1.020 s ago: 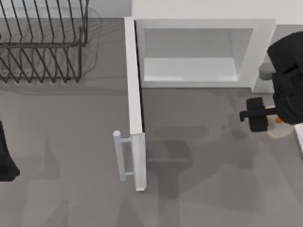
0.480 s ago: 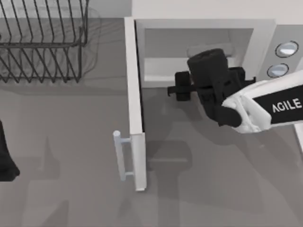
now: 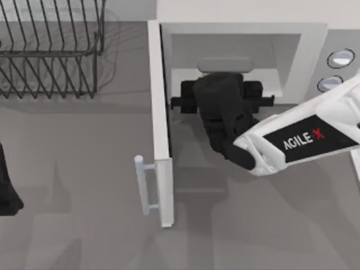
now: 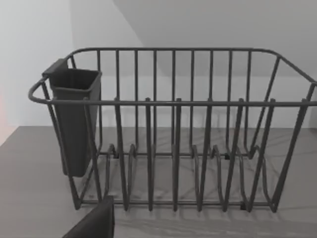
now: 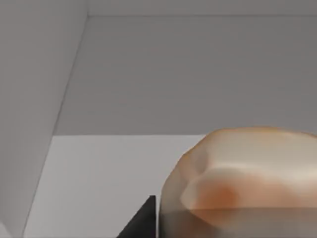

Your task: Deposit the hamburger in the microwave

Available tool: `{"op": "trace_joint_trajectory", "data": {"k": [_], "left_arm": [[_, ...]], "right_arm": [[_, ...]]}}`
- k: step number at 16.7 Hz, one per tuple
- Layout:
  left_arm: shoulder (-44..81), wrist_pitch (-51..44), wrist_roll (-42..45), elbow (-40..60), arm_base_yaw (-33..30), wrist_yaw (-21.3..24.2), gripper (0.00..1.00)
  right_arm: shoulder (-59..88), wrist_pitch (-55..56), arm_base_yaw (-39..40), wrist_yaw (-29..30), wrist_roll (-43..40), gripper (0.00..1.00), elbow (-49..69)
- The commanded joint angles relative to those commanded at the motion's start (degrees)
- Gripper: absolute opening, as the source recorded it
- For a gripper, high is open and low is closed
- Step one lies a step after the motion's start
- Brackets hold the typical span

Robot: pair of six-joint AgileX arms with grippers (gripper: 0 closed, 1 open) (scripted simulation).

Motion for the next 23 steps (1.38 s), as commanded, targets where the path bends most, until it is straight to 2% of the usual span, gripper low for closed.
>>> {"op": "trace_joint_trajectory", "data": {"k": [5,9,23], "left_arm": [[0.0,0.0,0.0,0.0,0.0,0.0,1.00],[0.0,0.0,0.0,0.0,0.0,0.0,1.00],[0.0,0.0,0.0,0.0,0.0,0.0,1.00]], "right_arm": [[0.0,-0.2,-0.5,-0.3,0.0,0.00,0.2],[2.1,-0.9,-2.3,-1.7,-0.6,0.00,5.3],[22.0,-13.7,-9.9,-8.5,-4.8,0.00,41.6]]}}
